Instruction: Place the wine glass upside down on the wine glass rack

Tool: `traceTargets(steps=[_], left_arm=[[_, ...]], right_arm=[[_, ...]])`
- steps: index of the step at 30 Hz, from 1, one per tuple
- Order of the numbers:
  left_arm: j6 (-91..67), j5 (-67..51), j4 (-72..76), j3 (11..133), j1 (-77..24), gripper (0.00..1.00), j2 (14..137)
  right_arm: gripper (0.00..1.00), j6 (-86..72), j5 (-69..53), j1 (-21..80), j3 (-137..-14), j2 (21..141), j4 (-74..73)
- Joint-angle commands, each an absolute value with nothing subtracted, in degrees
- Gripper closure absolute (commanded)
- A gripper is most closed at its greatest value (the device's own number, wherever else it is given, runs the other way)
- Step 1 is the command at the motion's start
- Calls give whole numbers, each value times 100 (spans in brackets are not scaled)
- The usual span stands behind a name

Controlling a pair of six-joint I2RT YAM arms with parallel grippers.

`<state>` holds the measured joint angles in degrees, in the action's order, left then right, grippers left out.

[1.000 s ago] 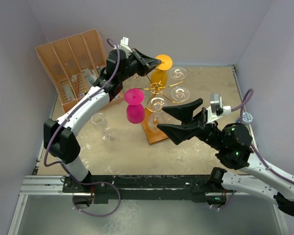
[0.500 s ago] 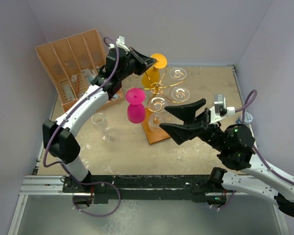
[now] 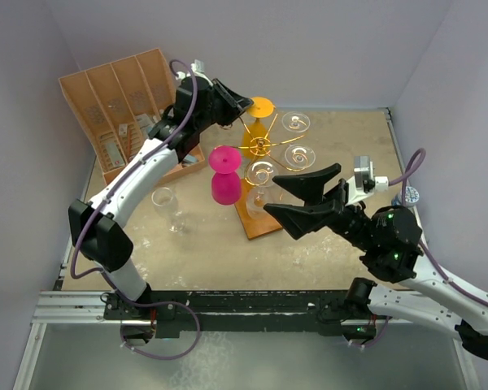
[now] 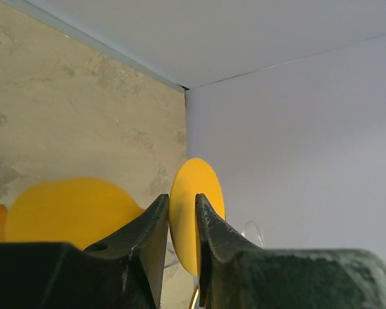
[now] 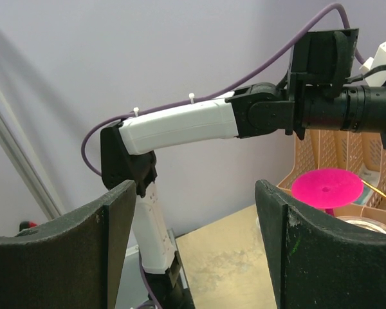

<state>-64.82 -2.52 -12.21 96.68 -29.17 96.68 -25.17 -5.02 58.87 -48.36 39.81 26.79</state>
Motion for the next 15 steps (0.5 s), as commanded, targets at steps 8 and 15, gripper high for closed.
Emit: traceTargets(steps=[8, 15], left_arm=[[-5471, 298, -2170, 10474, -2780, 63, 9424], [-4723, 655, -2815, 10647, -2574, 54, 9114]], right_arm=[[24, -2666, -231, 5906, -4922, 3955, 2825], [24, -2723, -168, 5906, -4931, 3975, 2778]])
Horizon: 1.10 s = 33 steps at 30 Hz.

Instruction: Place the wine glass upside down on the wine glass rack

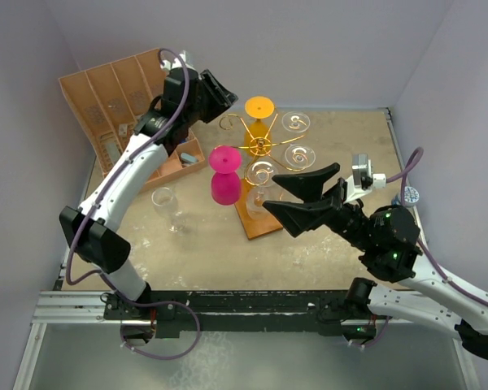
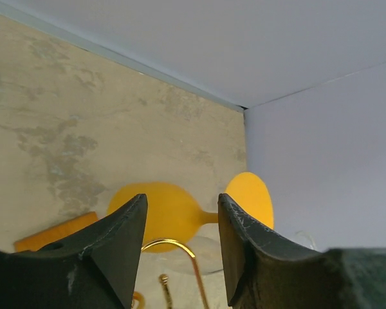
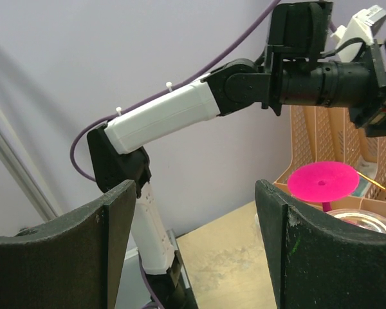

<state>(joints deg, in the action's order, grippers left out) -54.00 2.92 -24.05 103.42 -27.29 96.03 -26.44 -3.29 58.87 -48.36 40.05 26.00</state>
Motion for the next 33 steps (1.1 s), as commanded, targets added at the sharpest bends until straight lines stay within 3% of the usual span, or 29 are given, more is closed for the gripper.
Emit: traceTargets(steps=[1, 8, 17, 33], left_arm=[[-4582, 764, -2942, 10632, -2545, 53, 9021], [-3612, 1767, -3705, 9494, -2497, 46, 7737], [-3310, 1881, -4983, 7883, -2500, 46, 6480], [-3540, 1713, -5114, 6947, -2497, 63, 6800]], right_arm=[[24, -2724, -167, 5906, -4935, 3973, 2773], [24, -2729, -81, 5906, -4976, 3936, 2590], [24, -2681, -44, 5906, -5025, 3978, 2494], [25, -2747, 8, 5906, -5001, 3987, 2431]])
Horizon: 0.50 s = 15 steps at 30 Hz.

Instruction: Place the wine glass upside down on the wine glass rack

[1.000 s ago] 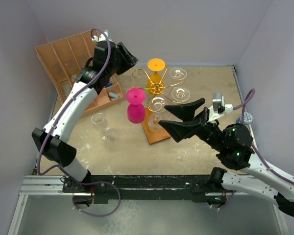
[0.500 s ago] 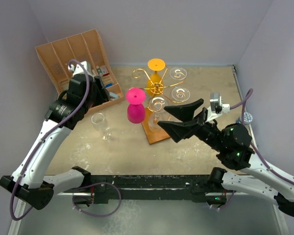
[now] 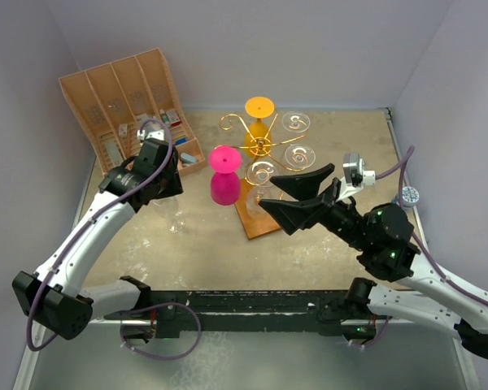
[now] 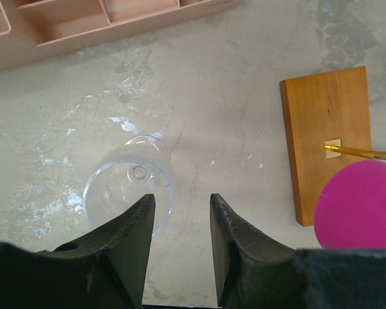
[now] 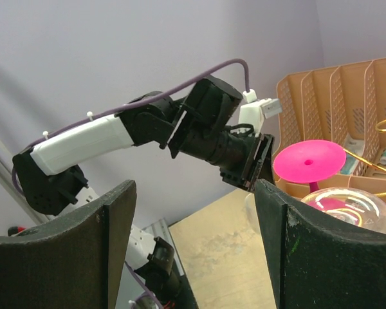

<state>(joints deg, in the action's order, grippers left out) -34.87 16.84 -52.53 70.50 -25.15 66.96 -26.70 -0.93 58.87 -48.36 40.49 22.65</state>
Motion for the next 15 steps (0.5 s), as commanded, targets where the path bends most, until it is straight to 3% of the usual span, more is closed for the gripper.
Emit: traceTargets(steps=[1, 10, 15], left_arm=[[-3560, 1720, -5119, 6903, -2498, 63, 6823], [-3658, 1800, -5213, 6713, -2501, 64, 6919], [-3629, 1828, -5052, 6570, -2497, 73, 6969]], right_arm=[[25, -2753, 21, 5906, -5001, 3969, 2422], [25, -2771, 44, 5906, -4979, 3934, 2421], [25, -2793, 18, 5906, -4983, 3990, 2473]])
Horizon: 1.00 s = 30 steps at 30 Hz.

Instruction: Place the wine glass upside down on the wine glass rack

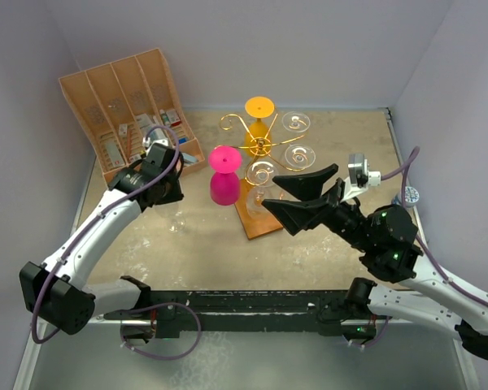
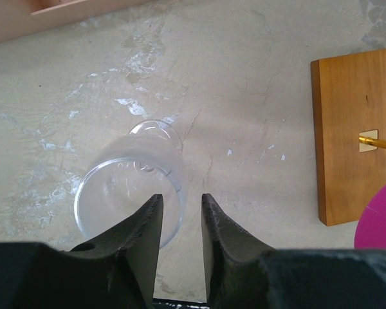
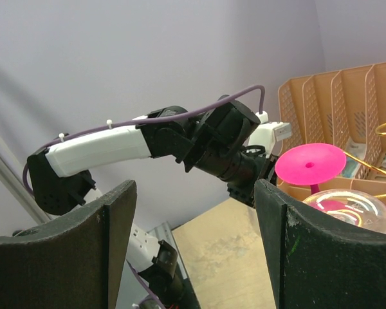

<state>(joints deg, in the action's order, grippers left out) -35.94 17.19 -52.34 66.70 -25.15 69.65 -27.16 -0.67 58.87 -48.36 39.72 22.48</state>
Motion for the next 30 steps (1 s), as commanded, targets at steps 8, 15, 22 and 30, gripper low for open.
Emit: traceTargets(steps=[8, 15, 22, 30], left_arm=[[-3539, 1720, -5071, 6564, -2497, 89, 7075], [-3630, 2021, -5300, 6670, -2497, 99, 6737], [-3848, 2237, -5387, 6867, -2499, 100, 5924], [-4072, 2658, -5223, 7519, -2498, 100, 4901]], right_arm=[[25, -2827, -19, 5906, -5036, 4069, 2496], [25, -2876, -98, 5906, -5092, 4201, 2605], [26, -3019, -232, 5906, -5144, 4503, 2836], [24, -3520, -168, 5906, -5349, 4921, 3288]])
